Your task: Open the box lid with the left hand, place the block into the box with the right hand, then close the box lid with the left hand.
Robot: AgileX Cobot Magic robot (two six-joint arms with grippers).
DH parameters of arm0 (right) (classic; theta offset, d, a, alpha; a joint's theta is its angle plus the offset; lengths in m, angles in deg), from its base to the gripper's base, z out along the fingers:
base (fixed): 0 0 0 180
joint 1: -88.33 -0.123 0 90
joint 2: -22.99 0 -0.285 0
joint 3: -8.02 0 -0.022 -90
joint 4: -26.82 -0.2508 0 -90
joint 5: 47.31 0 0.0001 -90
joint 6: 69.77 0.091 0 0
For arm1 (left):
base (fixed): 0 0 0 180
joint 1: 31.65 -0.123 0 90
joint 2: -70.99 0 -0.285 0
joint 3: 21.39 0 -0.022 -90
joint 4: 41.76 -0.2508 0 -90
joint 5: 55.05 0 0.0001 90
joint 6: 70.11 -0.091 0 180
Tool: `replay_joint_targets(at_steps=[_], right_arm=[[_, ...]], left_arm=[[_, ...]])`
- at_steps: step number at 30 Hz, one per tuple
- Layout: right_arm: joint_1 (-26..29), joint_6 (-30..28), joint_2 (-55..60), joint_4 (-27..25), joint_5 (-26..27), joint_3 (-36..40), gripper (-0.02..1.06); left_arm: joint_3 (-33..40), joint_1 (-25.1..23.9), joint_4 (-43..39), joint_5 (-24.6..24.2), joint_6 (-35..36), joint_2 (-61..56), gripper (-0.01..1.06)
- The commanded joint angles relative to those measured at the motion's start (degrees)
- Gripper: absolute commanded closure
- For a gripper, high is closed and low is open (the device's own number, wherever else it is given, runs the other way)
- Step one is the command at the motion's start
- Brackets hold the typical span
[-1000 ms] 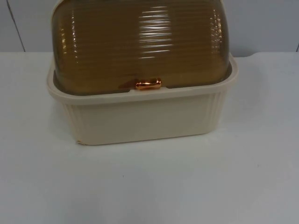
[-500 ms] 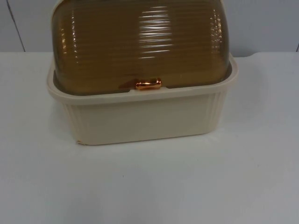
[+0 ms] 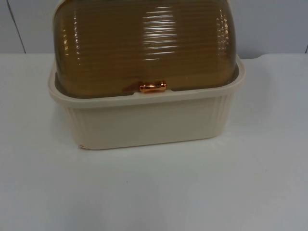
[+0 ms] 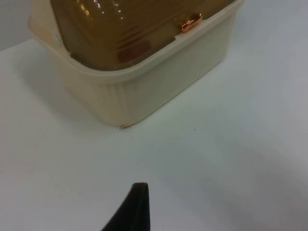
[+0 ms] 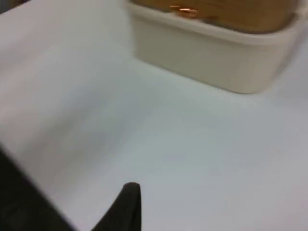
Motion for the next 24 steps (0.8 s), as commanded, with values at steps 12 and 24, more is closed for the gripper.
replay_joint_targets(at_steps=[12, 24], right_arm=[[26.74, -0.05, -0.15, -0.7, 0.16, 0.04, -0.01], [33.26, -0.05, -0.15, -0.7, 0.16, 0.04, -0.01]], left_arm=[[0.2, -0.02, 0.06, 0.58, 0.41, -0.12, 0.0], [0.2, -1.8, -0.01, 0.58, 0.41, -0.12, 0.0]])
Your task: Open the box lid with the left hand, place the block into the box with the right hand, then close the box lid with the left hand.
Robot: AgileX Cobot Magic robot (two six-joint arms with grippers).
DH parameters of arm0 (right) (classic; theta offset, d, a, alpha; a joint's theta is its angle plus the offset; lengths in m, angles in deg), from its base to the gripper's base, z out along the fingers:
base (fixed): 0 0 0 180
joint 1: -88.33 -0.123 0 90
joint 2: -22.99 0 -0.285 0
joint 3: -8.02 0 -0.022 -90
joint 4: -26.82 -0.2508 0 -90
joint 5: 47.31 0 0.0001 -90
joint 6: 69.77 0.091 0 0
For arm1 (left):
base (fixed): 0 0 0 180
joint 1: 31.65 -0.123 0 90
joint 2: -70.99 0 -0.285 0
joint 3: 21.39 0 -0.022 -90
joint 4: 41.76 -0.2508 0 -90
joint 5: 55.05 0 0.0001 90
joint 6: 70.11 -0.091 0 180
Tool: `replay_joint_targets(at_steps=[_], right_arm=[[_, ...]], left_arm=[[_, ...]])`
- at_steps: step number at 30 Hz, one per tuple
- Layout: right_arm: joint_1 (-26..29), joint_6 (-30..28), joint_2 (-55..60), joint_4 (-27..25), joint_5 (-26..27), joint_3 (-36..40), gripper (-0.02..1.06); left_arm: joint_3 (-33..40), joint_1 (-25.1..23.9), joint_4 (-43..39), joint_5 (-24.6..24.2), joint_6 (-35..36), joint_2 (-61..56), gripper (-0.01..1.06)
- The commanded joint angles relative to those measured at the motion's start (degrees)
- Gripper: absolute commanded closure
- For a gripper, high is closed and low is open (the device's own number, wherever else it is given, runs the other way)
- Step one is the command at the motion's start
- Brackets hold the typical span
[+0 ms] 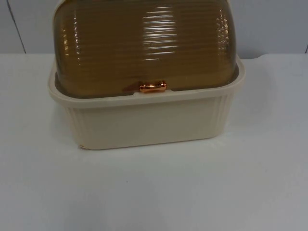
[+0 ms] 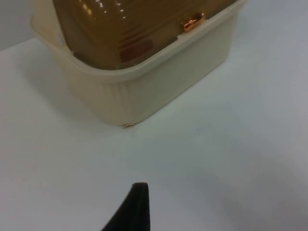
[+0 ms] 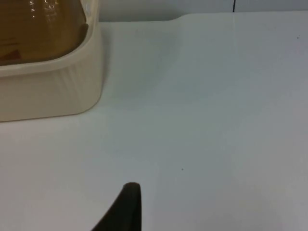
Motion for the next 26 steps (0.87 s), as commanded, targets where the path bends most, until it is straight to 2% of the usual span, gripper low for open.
replay_joint_targets(at_steps=[1, 3, 12, 13, 17, 26], right_arm=[[0.31, -0.29, -0.15, -0.32, 0.16, 0.04, -0.01], [0.31, -0.29, -0.15, -0.32, 0.16, 0.04, -0.01], [0.31, -0.29, -0.15, -0.32, 0.16, 0.04, -0.01], [0.31, -0.29, -0.15, -0.32, 0.16, 0.04, -0.01], [0.31, -0.29, -0.15, -0.32, 0.16, 0.04, -0.01], [0.3, -0.29, -0.15, -0.32, 0.15, 0.04, -0.01]], left_arm=[[0.2, -2.14, -0.01, 0.58, 0.41, -0.12, 0.0], [0.2, -3.81, -0.01, 0.58, 0.41, -0.12, 0.0], [0.2, -19.53, -0.01, 0.58, 0.41, -0.12, 0.0], [0.2, -19.53, -0.01, 0.58, 0.41, -0.12, 0.0], [0.2, -25.84, -0.01, 0.58, 0.41, -0.12, 0.0], [0.2, -32.95, -0.01, 0.58, 0.41, -0.12, 0.0]])
